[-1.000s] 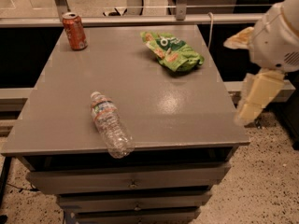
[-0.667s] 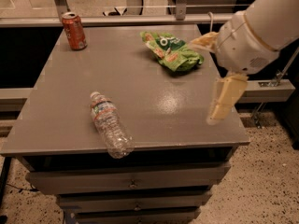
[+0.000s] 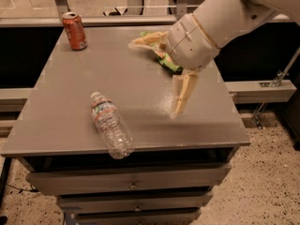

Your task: Move coke can near water bottle

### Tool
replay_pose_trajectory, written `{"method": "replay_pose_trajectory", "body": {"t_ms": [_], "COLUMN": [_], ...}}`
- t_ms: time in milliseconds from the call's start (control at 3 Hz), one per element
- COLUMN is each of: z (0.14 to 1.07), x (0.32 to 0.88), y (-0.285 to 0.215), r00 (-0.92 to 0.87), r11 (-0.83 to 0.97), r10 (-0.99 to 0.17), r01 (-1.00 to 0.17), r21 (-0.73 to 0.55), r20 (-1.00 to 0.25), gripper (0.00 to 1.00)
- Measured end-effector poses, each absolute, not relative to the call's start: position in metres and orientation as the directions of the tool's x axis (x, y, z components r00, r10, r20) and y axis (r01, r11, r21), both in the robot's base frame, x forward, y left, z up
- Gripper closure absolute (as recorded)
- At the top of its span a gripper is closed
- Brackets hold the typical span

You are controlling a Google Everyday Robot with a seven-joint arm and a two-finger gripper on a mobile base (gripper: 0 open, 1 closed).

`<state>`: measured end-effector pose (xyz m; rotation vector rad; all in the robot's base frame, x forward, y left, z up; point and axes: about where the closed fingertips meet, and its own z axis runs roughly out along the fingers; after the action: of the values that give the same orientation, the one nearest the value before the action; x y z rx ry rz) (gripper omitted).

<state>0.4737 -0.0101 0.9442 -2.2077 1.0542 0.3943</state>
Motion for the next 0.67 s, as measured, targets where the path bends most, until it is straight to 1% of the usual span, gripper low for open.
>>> {"method": "replay_pose_trajectory", "body": {"t_ms": [333,667], "z": [0.9445,0.9446], "x": [0.4732,0.4732], "y": [-0.0066,-0.0065], "r00": [0.672,0.672], "r11": [-0.495,-0.495], "r10": [-0.547,-0.547], "r01": [-0.741,-0.741], "r21": [-0.454,-0.454], "r20": [-0.5,-0.5], "gripper": [0.0,0.0]}}
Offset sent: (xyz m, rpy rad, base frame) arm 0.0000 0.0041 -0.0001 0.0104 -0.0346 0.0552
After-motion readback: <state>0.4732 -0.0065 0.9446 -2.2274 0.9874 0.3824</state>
